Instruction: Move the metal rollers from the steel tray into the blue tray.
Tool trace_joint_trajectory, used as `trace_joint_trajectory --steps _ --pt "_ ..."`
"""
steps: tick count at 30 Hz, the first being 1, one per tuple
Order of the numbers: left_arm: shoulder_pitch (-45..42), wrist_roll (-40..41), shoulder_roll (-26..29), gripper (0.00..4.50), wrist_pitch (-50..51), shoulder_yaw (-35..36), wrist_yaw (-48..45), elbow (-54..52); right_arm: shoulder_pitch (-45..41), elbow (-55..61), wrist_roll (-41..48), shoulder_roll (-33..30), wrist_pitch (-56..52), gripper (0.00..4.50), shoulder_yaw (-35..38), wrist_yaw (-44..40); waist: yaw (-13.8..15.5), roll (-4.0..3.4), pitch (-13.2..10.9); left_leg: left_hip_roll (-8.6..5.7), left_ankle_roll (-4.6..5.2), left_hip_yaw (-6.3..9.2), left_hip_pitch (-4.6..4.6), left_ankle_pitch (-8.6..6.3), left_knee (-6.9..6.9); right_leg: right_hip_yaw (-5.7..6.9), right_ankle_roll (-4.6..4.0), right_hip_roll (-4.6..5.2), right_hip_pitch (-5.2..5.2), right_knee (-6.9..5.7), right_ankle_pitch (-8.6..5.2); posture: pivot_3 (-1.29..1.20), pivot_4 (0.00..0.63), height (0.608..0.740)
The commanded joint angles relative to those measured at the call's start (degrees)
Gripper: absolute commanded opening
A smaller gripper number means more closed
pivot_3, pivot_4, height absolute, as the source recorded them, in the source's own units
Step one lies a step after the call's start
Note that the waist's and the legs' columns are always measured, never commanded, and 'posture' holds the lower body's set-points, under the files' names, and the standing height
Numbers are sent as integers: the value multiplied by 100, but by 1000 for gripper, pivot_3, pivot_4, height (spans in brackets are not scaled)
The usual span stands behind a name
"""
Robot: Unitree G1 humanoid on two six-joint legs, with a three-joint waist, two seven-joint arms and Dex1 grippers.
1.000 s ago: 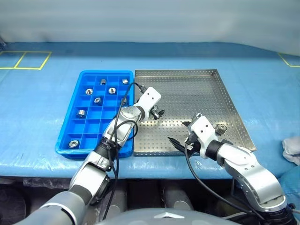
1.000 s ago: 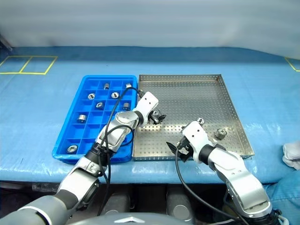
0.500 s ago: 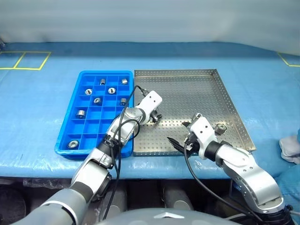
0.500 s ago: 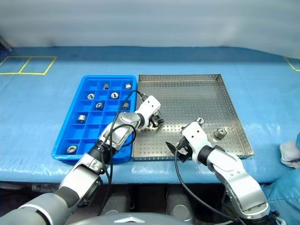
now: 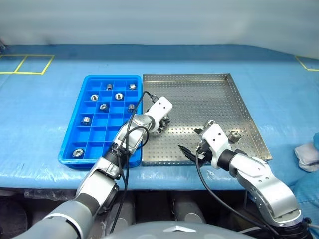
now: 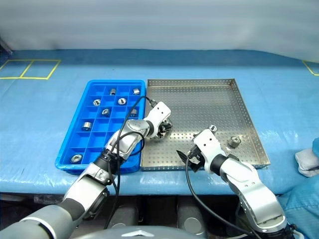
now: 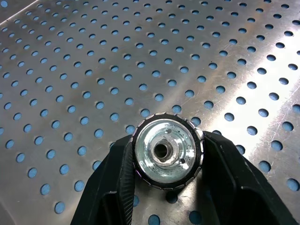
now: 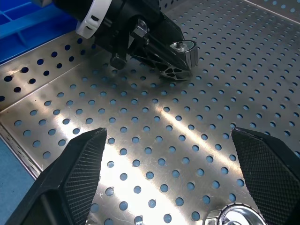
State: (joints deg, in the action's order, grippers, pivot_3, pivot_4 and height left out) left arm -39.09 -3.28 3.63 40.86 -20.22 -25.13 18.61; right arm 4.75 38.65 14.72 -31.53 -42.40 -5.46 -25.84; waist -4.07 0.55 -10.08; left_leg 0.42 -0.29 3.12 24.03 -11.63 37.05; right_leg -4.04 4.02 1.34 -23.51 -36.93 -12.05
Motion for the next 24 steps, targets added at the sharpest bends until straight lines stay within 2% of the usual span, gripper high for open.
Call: trace_joint_trajectory --steps 1,6,11,18,21,24 --pt "-71 93 -21 1831 -57 136 -82 -130 -87 110 -16 14 103 4500 57 10 0 0 0 0 0 0 0 0 0 0 0 0 0 0 0 -102 150 740" --pt "-52 129 -77 1833 -119 278 -34 -190 -107 96 -31 12 106 4500 49 -4 2 0 0 0 0 0 0 0 0 0 1 0 0 0 1 -100 150 740" --pt "22 551 -172 1833 42 546 -228 -593 -136 101 -22 0 84 4500 61 -21 8 0 0 0 0 0 0 0 0 0 1 0 0 0 1 -96 150 740" --pt "552 1627 -245 1833 996 1434 -258 -2398 -275 25 39 -34 101 4500 55 -156 14 -1 0 3 0 -1 -1 0 -2 -1 1 0 -1 -2 1 -42 150 740" --pt "944 2070 -282 1833 1533 1989 23 -3425 -514 -147 33 -75 127 4500 -31 -297 27 0 0 4 0 -1 -7 0 0 -1 1 -1 4 -5 1 9 150 740" --pt "1428 2113 -135 1833 1961 2289 447 -4281 -717 -319 23 -98 155 4500 -126 -434 76 0 0 5 0 -1 -14 0 0 -1 0 -1 10 -6 1 69 150 740"
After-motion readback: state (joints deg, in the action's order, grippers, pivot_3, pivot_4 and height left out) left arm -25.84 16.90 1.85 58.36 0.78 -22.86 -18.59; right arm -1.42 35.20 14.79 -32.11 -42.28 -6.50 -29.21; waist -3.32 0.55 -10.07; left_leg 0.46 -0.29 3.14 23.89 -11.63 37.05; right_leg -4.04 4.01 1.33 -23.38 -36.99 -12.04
